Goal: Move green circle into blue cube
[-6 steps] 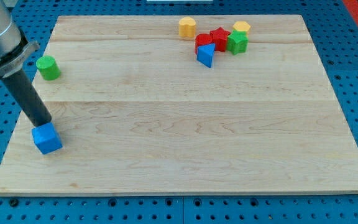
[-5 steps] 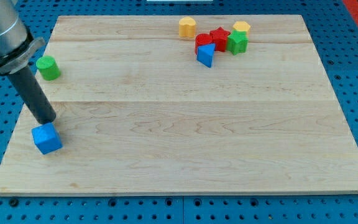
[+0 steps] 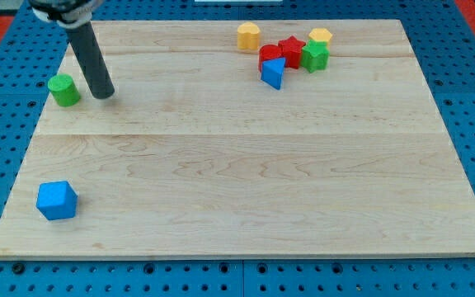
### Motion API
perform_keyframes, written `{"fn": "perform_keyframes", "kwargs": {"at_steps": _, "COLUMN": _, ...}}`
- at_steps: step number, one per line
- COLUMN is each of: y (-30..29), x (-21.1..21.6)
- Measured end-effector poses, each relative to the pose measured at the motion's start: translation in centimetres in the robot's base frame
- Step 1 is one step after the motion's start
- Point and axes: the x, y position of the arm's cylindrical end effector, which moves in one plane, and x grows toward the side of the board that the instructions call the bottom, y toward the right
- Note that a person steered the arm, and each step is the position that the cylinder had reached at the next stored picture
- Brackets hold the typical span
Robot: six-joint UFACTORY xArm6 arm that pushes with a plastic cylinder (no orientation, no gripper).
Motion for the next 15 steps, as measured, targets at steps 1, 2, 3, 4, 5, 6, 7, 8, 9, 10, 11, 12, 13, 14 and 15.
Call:
{"fn": "perform_keyframes", "kwargs": {"at_steps": 1, "y": -3.9, "x": -3.4}}
{"fn": "perform_keyframes", "kwargs": {"at_steps": 2, "y": -8.9, "x": -2.9}}
{"fn": "perform_keyframes", "kwargs": {"at_steps": 3, "y": -8.3, "x": 1.3}}
{"fn": "perform_keyframes", "kwargs": {"at_steps": 4, "y": -4.4, "x": 0.9}}
{"fn": "perform_keyframes", "kwargs": {"at_steps": 5, "y": -4.0, "x": -1.1}}
{"fn": "perform_keyframes", "kwargs": {"at_steps": 6, "y": -2.2, "x": -1.1}}
{"fn": "perform_keyframes", "kwargs": {"at_steps": 7, "y": -0.5, "x": 4.7}}
{"fn": "perform_keyframes", "kwargs": {"at_steps": 8, "y": -0.2, "x": 6.1}}
{"fn": "perform_keyframes", "kwargs": {"at_steps": 9, "y": 0.1, "x": 2.9}}
{"fn": "perform_keyframes", "kwargs": {"at_steps": 10, "y": 2.0, "x": 1.5}}
{"fn": "perform_keyframes", "kwargs": {"at_steps": 11, "y": 3.1, "x": 6.4}}
{"fn": "perform_keyframes", "kwargs": {"at_steps": 12, "y": 3.2, "x": 9.8}}
{"fn": "perform_keyframes", "kwargs": {"at_steps": 13, "y": 3.2, "x": 11.2}}
{"fn": "perform_keyframes", "kwargs": {"at_steps": 14, "y": 5.0, "x": 11.1}}
{"fn": "perform_keyframes", "kwargs": {"at_steps": 15, "y": 7.2, "x": 13.0}}
